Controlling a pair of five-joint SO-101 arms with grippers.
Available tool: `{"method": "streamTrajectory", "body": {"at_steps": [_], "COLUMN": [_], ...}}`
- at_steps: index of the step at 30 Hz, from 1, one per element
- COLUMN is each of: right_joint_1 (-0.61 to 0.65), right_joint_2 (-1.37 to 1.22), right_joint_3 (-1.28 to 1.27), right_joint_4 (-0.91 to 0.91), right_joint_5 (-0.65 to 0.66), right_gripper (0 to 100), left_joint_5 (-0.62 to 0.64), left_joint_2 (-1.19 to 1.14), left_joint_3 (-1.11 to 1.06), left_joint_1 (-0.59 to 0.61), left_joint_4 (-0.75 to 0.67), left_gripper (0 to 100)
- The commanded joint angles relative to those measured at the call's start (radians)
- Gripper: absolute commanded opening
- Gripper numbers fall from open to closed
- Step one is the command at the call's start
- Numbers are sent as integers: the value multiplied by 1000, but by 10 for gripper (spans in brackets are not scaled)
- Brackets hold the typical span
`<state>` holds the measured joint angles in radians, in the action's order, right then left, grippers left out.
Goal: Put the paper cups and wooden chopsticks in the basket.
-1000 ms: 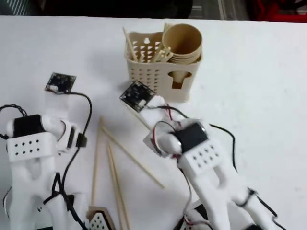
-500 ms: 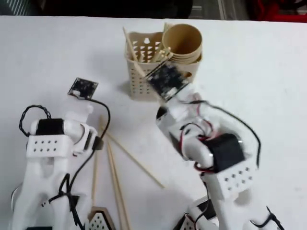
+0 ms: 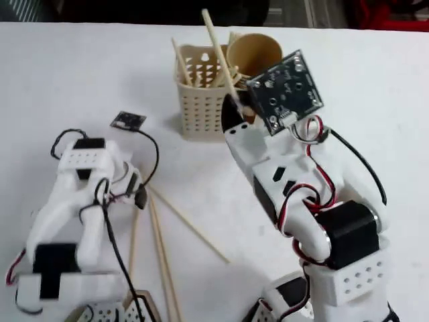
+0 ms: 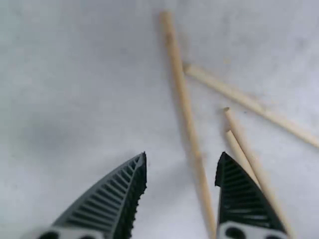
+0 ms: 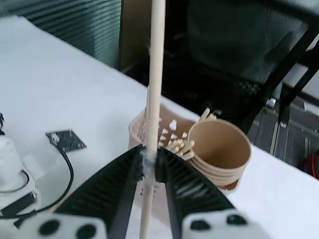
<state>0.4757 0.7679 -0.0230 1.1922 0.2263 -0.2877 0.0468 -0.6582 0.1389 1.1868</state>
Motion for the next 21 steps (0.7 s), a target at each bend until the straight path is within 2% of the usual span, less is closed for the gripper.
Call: {"method": "streamTrajectory", "body": {"at_steps": [1, 6, 15, 21], "right_joint_1": [-12, -12, -12, -13], "right_joint_2": [-2, -4, -5, -7], "right_joint_3": [44, 44, 40, -32], "right_joint_4": [-117, -222, -418, -559], "right_joint_5": [-9, -11, -135, -157], "right_gripper": [19, 19, 19, 19], "left_joint_5": [11, 11, 12, 8], "left_joint_2": [-104, -249, -472, -449], "left_joint_3": [98, 221, 422, 450], "left_joint_1": [-10, -12, -38, -38], "left_joint_4": [-11, 51, 195, 209], "left_gripper": [225, 138, 40, 22]}}
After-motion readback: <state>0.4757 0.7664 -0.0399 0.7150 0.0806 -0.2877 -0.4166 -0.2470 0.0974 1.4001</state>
